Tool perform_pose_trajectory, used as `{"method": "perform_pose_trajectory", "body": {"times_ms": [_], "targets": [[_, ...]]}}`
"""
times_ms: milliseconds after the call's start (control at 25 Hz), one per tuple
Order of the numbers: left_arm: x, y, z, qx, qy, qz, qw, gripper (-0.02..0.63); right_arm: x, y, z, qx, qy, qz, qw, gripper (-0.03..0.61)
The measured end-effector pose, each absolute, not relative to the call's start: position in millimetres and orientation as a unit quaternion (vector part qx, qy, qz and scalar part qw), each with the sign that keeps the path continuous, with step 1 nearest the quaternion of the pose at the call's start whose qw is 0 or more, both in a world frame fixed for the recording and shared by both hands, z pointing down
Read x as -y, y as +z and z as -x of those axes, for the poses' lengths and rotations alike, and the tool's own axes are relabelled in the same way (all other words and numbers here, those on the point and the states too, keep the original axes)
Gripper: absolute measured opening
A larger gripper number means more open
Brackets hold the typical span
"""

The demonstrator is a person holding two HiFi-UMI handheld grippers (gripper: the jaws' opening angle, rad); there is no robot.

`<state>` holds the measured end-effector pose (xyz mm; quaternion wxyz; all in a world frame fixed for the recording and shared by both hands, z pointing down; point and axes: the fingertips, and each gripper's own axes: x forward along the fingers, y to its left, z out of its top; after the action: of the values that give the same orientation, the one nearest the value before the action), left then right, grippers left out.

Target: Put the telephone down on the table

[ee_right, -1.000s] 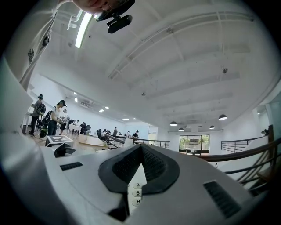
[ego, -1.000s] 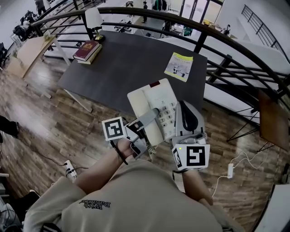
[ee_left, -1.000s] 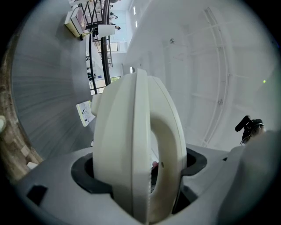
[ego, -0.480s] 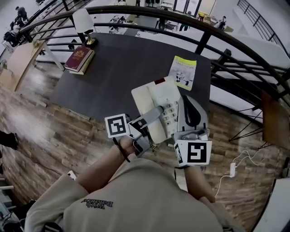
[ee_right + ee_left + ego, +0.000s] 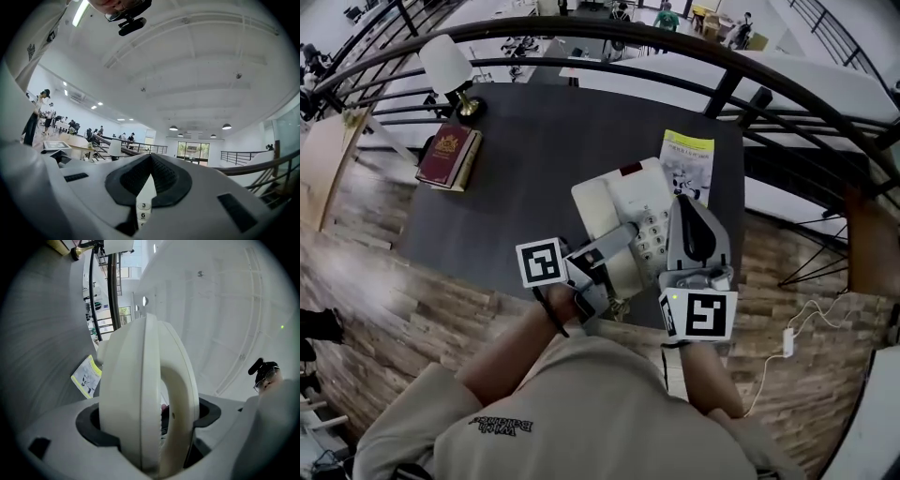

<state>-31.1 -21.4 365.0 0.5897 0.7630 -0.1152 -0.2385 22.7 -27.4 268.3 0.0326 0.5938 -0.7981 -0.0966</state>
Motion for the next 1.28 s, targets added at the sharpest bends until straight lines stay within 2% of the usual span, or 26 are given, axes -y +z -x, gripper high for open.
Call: {"method": "perform_pose_trajectory", "body": {"times_ms": [440, 960, 1280], "targets": [[93.3, 365.9, 22.0, 0.094, -0.181, -0.761, 0.616, 0.442, 104.0, 263.4, -28.1, 0.773, -0.074, -0.628, 0.047, 0.002], [109.4, 401.5, 4.7, 0.120, -0.202, -0.729, 0.643, 0.442, 136.1, 303.7, -34.0, 0.779, -0.058, -0.621, 0.065, 0.002], [142.9, 420.8, -2.0, 0.108, -0.155, -0.744, 0.641, 0.442, 168.0, 327.8, -37.0, 0.781, -0.050, -0.618, 0.078, 0.002]]}}
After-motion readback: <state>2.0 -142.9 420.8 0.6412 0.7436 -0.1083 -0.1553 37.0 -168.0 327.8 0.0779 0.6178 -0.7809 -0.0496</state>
